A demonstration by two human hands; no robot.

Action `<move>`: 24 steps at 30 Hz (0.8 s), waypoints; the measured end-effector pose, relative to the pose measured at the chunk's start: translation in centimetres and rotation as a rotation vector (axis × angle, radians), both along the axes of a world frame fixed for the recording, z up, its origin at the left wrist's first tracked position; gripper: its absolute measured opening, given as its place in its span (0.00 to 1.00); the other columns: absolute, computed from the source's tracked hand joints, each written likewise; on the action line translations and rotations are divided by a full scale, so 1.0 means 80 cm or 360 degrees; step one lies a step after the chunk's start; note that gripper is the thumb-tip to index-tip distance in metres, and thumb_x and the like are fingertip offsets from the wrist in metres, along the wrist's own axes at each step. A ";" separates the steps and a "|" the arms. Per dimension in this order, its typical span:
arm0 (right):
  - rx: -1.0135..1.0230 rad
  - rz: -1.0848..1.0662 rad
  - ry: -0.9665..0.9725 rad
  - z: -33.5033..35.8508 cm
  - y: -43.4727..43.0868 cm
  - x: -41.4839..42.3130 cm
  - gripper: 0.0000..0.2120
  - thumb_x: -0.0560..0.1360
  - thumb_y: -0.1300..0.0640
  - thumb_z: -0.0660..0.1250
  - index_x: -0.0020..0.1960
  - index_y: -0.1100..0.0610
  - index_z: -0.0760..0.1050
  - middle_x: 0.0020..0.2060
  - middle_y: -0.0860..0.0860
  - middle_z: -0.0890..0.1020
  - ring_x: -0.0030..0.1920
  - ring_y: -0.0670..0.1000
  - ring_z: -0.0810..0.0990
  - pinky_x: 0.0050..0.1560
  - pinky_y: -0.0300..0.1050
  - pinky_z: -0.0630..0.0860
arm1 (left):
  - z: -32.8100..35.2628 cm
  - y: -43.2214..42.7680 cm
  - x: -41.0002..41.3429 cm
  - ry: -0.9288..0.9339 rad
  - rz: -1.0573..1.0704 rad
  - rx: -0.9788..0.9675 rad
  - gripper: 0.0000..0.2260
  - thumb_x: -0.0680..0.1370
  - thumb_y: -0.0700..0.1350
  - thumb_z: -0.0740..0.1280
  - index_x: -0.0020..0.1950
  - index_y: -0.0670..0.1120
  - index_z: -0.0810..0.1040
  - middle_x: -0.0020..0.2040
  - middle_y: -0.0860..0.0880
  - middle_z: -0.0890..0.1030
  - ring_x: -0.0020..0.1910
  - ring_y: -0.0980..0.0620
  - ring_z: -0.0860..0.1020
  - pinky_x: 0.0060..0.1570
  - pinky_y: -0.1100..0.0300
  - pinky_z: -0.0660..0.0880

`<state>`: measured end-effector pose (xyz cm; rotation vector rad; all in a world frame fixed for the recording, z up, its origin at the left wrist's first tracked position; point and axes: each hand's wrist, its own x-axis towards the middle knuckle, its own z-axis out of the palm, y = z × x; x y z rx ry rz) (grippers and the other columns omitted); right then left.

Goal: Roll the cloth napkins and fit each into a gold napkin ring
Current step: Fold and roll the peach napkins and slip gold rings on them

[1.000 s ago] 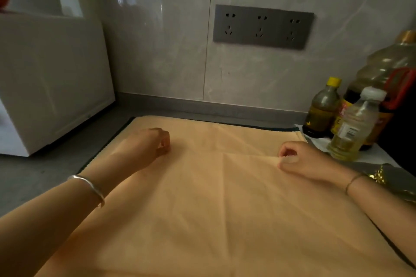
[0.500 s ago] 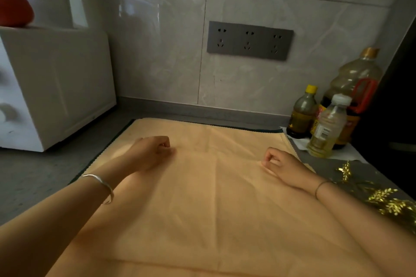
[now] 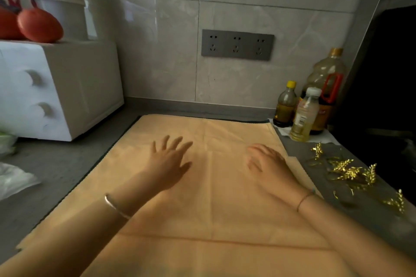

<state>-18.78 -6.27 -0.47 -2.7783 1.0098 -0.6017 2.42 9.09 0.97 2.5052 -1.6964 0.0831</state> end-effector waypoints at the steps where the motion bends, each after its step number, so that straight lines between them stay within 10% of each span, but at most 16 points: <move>1: 0.0076 0.0064 -0.0044 0.000 0.023 -0.005 0.19 0.80 0.53 0.57 0.71 0.53 0.65 0.71 0.49 0.66 0.71 0.50 0.62 0.71 0.42 0.56 | 0.000 0.014 -0.023 0.0102 -0.0093 0.0050 0.25 0.81 0.58 0.52 0.76 0.57 0.50 0.77 0.53 0.49 0.76 0.45 0.45 0.72 0.41 0.44; 7: 0.0394 0.0117 0.0298 -0.017 0.117 -0.034 0.58 0.54 0.20 0.26 0.75 0.45 0.54 0.76 0.41 0.51 0.75 0.42 0.45 0.70 0.37 0.42 | -0.022 0.069 -0.089 0.0316 -0.0264 0.0363 0.25 0.81 0.60 0.43 0.76 0.58 0.42 0.77 0.55 0.41 0.75 0.47 0.38 0.73 0.43 0.37; 13: 0.0372 0.0060 0.0424 -0.022 0.127 -0.032 0.27 0.80 0.41 0.44 0.77 0.46 0.46 0.76 0.43 0.45 0.75 0.43 0.41 0.74 0.45 0.38 | -0.044 0.068 -0.093 0.0288 -0.0234 0.0229 0.25 0.80 0.61 0.41 0.76 0.58 0.38 0.76 0.56 0.38 0.74 0.49 0.34 0.72 0.45 0.34; 24: 0.0285 0.0126 0.0395 -0.032 0.158 0.023 0.24 0.82 0.47 0.42 0.77 0.46 0.45 0.77 0.44 0.45 0.76 0.46 0.41 0.74 0.50 0.38 | -0.047 0.068 -0.085 0.0201 -0.0187 0.0186 0.24 0.82 0.55 0.42 0.77 0.53 0.40 0.77 0.54 0.41 0.76 0.51 0.40 0.74 0.49 0.39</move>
